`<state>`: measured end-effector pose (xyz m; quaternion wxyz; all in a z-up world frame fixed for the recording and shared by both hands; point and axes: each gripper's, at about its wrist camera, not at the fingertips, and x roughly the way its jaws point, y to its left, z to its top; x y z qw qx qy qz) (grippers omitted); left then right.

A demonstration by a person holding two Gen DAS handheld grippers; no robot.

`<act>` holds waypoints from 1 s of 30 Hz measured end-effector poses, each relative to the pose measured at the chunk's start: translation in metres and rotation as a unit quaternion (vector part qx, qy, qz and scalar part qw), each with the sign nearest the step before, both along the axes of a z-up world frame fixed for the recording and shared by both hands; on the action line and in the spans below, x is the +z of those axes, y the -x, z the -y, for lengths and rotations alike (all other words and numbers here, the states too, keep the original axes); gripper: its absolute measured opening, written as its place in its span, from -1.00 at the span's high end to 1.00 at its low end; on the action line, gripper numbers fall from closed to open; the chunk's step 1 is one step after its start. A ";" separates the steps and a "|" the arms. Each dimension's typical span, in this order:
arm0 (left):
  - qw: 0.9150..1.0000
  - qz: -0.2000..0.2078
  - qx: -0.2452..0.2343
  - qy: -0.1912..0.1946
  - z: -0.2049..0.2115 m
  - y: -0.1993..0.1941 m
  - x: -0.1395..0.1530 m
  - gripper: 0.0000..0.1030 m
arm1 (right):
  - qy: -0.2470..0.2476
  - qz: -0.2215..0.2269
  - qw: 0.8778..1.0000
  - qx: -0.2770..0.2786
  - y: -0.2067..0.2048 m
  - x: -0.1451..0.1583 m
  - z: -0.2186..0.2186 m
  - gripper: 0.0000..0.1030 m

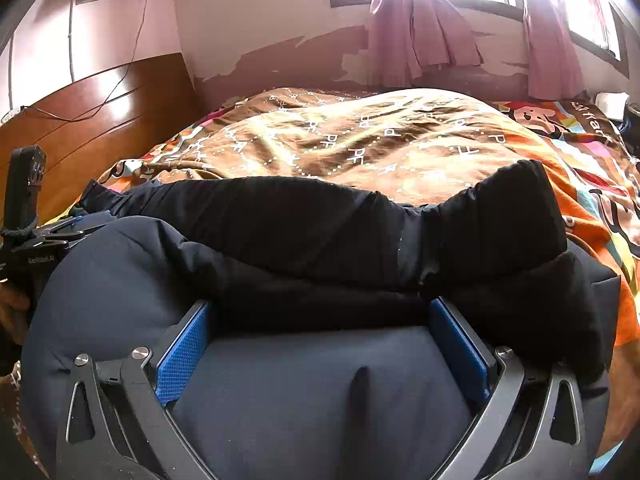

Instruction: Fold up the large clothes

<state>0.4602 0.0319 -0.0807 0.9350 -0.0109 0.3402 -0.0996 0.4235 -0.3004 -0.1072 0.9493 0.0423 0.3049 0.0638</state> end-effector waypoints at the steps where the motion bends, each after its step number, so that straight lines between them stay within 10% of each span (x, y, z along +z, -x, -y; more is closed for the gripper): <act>1: 1.000 0.000 0.000 -0.001 0.000 0.000 0.000 -1.00 | 0.001 0.000 1.000 0.000 0.000 0.000 0.000 -0.99; 18: 1.000 0.019 -0.007 0.005 -0.009 0.026 0.019 -1.00 | 0.053 0.085 0.991 -0.091 0.058 0.017 0.000 -0.97; 30: 0.998 0.004 0.052 0.036 -0.108 0.080 0.045 -1.00 | -0.043 0.046 0.985 -0.163 0.097 0.016 0.079 -0.98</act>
